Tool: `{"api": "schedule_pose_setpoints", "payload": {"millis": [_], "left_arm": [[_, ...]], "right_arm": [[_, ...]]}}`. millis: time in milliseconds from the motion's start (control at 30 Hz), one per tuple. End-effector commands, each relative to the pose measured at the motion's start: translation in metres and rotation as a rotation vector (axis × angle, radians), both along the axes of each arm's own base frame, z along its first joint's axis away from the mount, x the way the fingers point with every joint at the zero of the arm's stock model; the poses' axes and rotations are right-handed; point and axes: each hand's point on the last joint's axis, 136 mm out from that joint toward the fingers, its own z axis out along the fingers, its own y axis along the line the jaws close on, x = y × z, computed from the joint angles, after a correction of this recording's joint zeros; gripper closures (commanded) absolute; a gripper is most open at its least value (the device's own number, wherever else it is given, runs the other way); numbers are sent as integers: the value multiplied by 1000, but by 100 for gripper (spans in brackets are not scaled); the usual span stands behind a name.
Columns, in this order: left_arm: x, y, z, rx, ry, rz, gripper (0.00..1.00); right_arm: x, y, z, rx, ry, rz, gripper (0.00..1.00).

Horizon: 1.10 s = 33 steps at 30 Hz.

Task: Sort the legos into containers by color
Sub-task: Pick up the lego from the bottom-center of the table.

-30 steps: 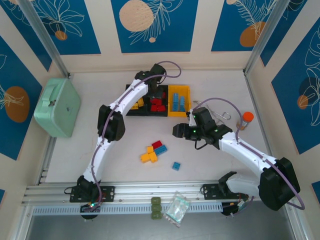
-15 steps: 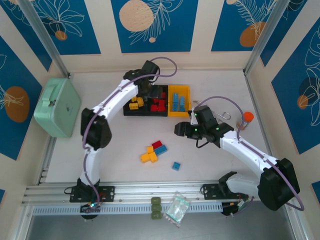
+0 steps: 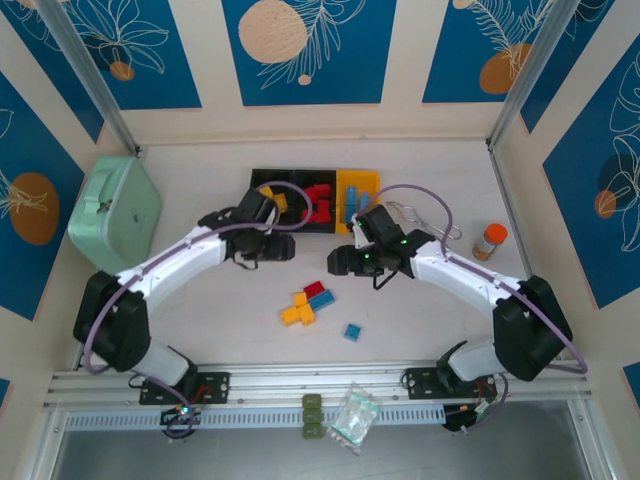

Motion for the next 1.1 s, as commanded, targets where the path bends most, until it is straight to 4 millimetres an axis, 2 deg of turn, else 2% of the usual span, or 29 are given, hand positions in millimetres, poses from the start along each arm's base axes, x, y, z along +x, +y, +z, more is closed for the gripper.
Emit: {"api": "schedule_pose_setpoints", "payload": {"millis": [0, 133, 367, 500, 600, 733, 900, 1000, 1067], "left_arm": [[-12, 1, 2, -106, -7, 68, 31], [-30, 7, -13, -138, 33, 97, 31], [-52, 9, -21, -174, 75, 71, 31], [-60, 14, -27, -171, 86, 71, 31], [-63, 15, -33, -163, 102, 77, 31], [-63, 13, -38, -164, 120, 76, 31], [-63, 14, -39, -159, 123, 79, 31], [-64, 14, -41, -165, 127, 88, 31], [-64, 13, -43, -174, 133, 94, 31]], "right_arm": [[-6, 0, -9, -62, 35, 27, 35], [-22, -5, -19, -130, 79, 52, 36], [-77, -38, -36, -297, 223, 39, 31], [-112, -40, -50, -368, 335, 29, 29], [-131, -34, -60, -396, 406, 19, 28], [-142, -29, -73, -439, 464, 12, 28], [-146, -34, -89, -514, 509, -23, 30], [-141, -36, -91, -530, 496, -33, 34], [-135, -35, -90, -521, 481, -38, 42]]}}
